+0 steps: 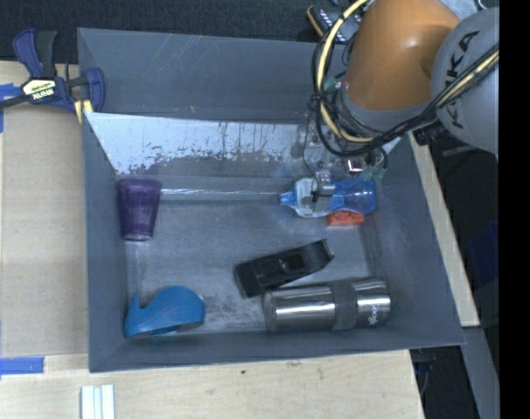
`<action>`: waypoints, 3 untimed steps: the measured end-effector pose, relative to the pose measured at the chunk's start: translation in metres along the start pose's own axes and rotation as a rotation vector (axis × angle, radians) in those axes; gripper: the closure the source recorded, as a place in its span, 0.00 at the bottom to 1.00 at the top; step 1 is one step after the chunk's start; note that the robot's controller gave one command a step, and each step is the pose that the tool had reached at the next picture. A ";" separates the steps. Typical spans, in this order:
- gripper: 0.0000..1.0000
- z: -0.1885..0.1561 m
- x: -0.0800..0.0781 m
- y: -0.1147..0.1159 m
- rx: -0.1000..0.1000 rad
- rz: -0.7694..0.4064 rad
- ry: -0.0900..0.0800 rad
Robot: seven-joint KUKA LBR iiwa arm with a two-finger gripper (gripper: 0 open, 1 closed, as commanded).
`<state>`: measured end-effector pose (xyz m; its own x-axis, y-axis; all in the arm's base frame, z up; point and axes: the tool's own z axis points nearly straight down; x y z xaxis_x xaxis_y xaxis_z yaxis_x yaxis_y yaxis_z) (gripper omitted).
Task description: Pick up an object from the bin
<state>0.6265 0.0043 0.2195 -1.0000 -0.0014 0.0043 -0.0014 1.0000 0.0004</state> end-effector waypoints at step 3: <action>0.00 0.111 0.063 -0.004 0.000 -0.099 -0.004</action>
Offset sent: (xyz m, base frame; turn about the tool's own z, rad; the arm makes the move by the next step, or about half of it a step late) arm -0.0849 -0.0051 -0.1495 -0.1106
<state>0.5634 0.0002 0.1083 -0.9950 -0.1000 0.0000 -0.1000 0.9950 0.0006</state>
